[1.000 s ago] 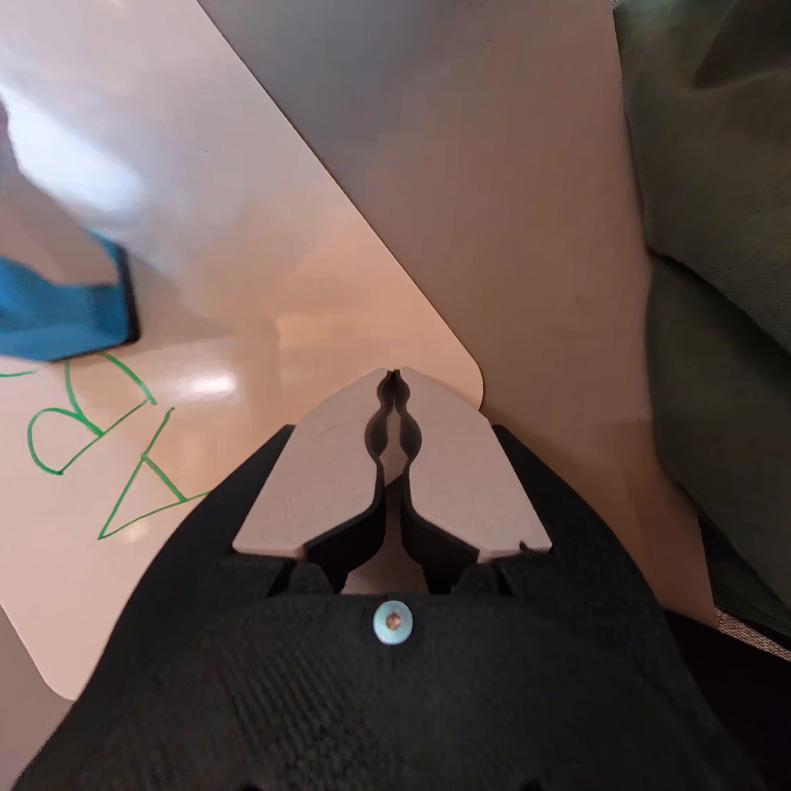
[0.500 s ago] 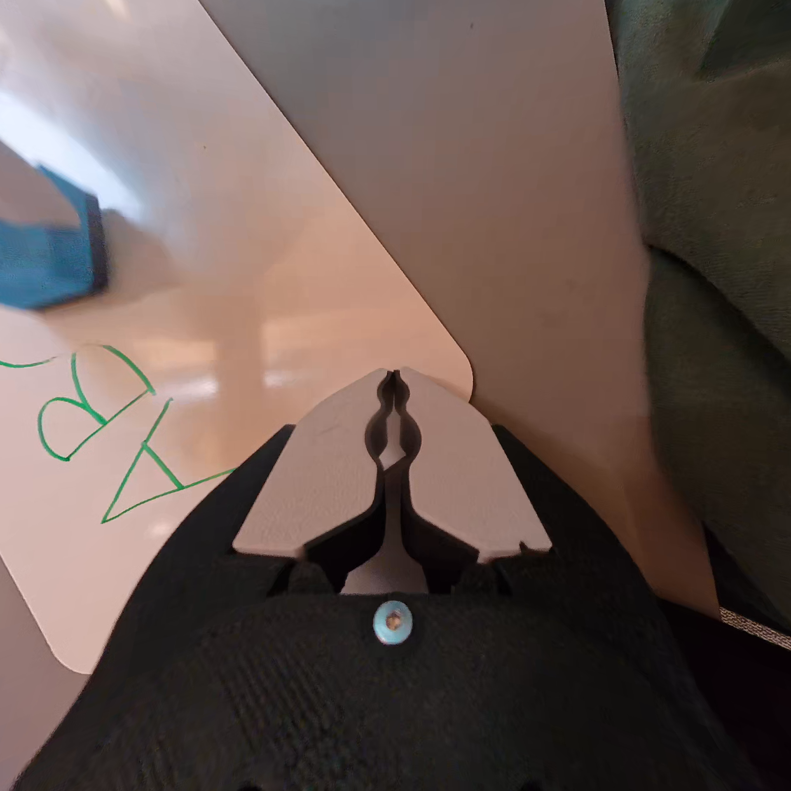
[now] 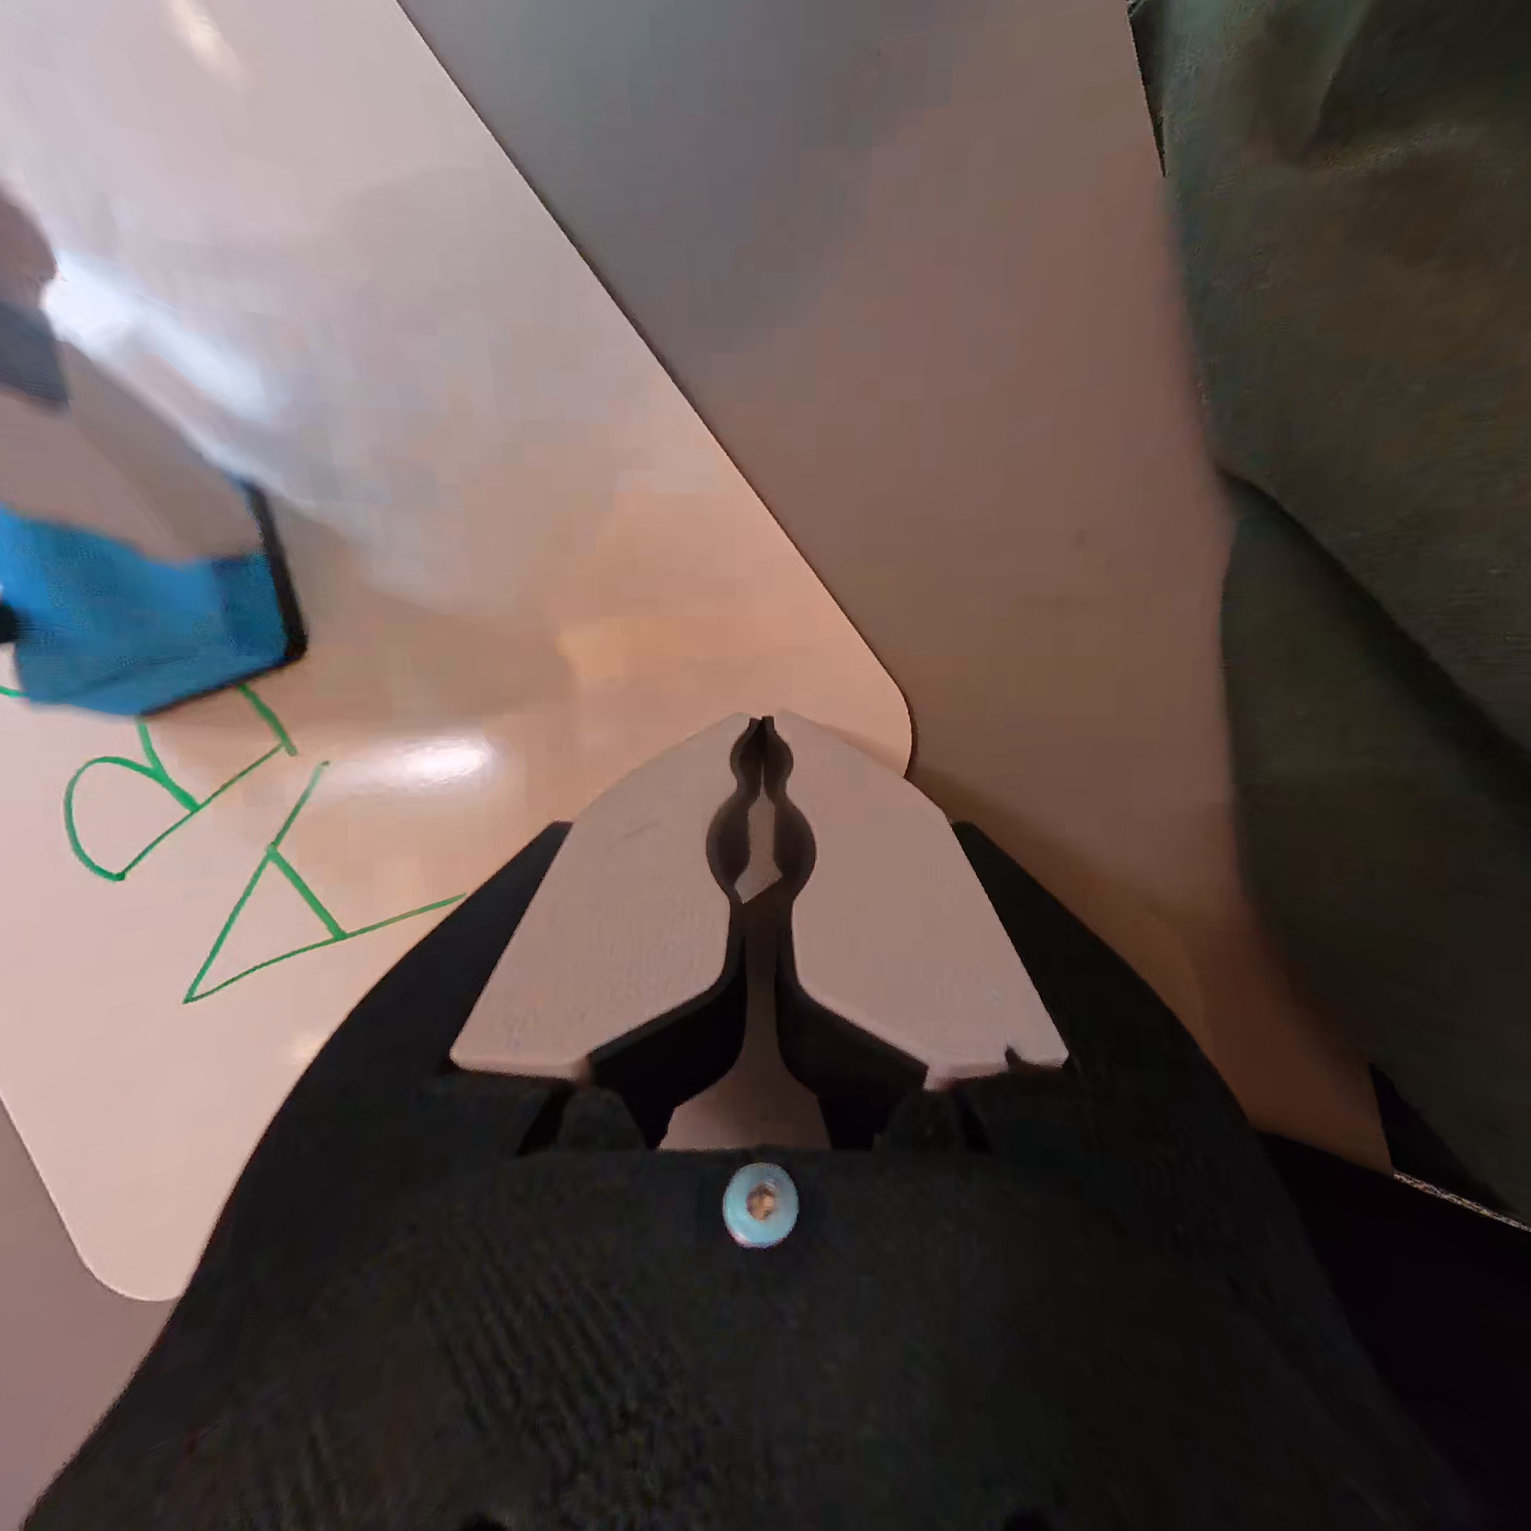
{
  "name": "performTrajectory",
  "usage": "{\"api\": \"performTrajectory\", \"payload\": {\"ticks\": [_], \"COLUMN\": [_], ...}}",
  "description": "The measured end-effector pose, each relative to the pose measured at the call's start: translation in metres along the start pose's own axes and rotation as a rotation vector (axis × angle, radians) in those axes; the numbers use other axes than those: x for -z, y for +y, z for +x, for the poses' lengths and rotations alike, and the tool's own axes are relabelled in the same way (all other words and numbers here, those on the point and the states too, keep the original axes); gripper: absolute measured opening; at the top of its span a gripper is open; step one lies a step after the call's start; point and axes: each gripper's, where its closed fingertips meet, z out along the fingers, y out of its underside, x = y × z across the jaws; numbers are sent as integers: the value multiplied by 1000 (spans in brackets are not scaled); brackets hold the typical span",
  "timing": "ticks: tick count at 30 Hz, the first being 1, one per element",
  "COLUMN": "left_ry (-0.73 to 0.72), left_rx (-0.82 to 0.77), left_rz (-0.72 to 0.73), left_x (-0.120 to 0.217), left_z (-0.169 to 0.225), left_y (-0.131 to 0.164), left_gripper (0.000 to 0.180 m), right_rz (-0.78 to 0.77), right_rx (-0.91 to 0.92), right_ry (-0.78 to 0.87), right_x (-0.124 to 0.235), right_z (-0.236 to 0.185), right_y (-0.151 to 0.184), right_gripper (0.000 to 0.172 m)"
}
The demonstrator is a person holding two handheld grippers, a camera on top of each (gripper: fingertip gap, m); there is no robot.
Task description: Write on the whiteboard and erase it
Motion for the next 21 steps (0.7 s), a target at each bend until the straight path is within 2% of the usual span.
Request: {"api": "performTrajectory", "payload": {"ticks": [1,3,5,8,10,11,13,14,17,19,21], "left_ry": [-1,-6,-18,-21,2,10,13,9,-20,-23,0], "left_rx": [2,3,2,-2,8,12,21,23,22,19,25], "left_rz": [0,0,-6,-8,3,7,15,14,2,4,13], "left_x": [0,0,1,2,2,2,1,1,2,3,3], "left_z": [0,0,0,-1,-1,-1,-1,-2,-3,-3,-2], "left_y": [0,0,1,3,3,3,1,1,3,4,4], "left_gripper": [0,0,0,0,0,0,0,0,0,0,0], "right_rz": [23,53,79,-22,52,77,86,98,122,70,70], "right_rx": [-23,-188,-300,-201,-89,-44,12,-38,-228,-189,-39], "right_ry": [47,109,17,-34,-102,-75,-11,-1,14,4,-26], "right_x": [0,0,-1,1,1,0,-1,-2,-2,-1,0], "right_z": [15,56,63,30,-6,-13,-4,9,48,32,-5], "right_y": [-8,-4,12,34,2,-16,-36,-37,-10,6,-9], "right_gripper": [49,49,49,48,48,49,49,49,49,49,49]}}
